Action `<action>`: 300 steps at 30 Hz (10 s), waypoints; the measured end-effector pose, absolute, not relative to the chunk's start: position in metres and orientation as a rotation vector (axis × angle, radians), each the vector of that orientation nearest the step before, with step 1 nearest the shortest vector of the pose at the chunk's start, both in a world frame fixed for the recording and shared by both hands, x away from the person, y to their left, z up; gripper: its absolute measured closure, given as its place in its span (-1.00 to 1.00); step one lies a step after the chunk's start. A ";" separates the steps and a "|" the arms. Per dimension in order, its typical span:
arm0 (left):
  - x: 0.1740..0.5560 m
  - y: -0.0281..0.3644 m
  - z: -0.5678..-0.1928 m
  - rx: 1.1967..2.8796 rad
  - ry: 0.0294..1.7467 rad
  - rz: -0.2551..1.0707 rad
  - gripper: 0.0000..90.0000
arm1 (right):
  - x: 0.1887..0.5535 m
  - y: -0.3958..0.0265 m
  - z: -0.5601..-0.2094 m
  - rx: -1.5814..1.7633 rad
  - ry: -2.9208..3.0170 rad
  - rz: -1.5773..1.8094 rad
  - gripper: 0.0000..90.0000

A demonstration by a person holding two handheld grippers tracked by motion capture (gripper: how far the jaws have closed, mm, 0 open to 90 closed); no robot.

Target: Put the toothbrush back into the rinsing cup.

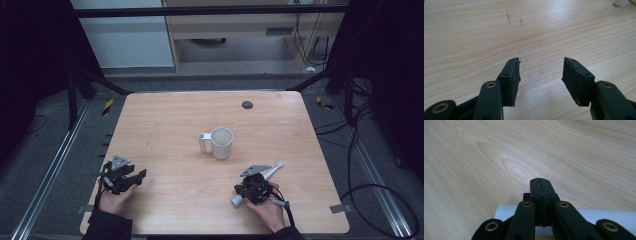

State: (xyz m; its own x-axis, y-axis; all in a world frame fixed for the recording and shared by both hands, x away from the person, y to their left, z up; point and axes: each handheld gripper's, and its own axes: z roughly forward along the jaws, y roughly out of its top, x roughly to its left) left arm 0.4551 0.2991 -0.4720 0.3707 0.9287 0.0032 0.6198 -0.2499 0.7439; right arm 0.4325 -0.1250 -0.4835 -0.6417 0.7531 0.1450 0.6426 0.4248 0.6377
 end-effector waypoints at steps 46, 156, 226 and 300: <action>0.456 0.298 -0.473 1.987 1.333 0.596 0.04 | 0.429 -0.190 -0.443 1.387 2.300 1.029 0.67; 0.461 0.295 -0.477 2.024 1.323 0.575 0.04 | 0.485 -0.148 -0.462 1.562 2.459 0.611 0.50; 0.460 0.296 -0.476 2.006 1.325 0.612 0.05 | 0.521 -0.137 -0.348 1.266 1.585 1.550 0.50; 0.460 0.296 -0.476 2.005 1.319 0.620 0.05 | 0.569 -0.074 -0.415 1.358 1.931 1.307 0.50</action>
